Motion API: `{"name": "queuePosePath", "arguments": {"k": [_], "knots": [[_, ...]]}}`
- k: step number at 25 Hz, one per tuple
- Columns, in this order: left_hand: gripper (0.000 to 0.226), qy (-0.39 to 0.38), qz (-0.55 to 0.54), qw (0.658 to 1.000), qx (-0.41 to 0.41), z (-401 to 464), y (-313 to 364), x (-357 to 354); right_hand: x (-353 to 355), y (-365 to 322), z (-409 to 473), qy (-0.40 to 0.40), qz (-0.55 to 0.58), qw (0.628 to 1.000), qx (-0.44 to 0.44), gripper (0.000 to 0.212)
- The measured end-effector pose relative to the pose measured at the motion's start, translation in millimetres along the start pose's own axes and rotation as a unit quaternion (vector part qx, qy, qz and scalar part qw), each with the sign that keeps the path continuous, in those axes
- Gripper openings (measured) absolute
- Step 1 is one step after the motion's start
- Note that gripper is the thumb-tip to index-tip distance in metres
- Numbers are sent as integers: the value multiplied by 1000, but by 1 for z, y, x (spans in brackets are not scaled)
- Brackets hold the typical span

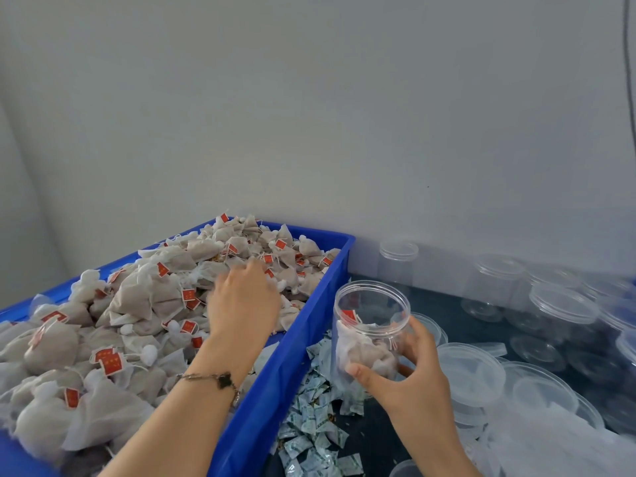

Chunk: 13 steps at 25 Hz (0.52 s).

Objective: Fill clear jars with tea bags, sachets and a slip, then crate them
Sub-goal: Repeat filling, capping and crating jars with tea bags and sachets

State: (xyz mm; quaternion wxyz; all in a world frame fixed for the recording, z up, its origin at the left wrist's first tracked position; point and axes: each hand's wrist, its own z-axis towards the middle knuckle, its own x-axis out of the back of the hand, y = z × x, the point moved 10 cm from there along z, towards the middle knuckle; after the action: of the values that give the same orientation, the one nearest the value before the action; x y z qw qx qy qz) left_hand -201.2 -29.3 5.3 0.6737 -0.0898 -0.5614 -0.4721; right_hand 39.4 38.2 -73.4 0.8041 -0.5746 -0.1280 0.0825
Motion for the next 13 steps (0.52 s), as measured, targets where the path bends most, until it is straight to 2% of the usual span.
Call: {"name": "queuePosePath", "arguments": {"k": [1, 2, 4, 5, 7, 10, 13], "knots": [[42, -70, 152, 985, 45, 5, -23, -18, 1, 0, 0, 4, 3, 1000, 1, 102], [45, -166, 243, 952, 88, 4, -48, -40, 1, 0, -1, 6, 4, 1000, 4, 100], [49, -310, 311, 891, 116, -5, -81, -82, 0, -1, -2, 3, 3, 1000, 8, 98], [51, -349, 321, 873, 116, -8, -90, -97, -1, -1, -2, -1, 3, 1000, 5, 97], [48, -347, 305, 877, 131, -7, -97, -109, -5, -2, -2, -10, 1, 1000, -5, 95], [47, -267, 242, 915, 184, -1, -103, -99, -8, -2, -1, -19, -5, 1000, -14, 92], [39, -224, 214, 924, 224, -5, -113, -92, -8, -3, -1, -20, -8, 1000, -4, 91]]}}
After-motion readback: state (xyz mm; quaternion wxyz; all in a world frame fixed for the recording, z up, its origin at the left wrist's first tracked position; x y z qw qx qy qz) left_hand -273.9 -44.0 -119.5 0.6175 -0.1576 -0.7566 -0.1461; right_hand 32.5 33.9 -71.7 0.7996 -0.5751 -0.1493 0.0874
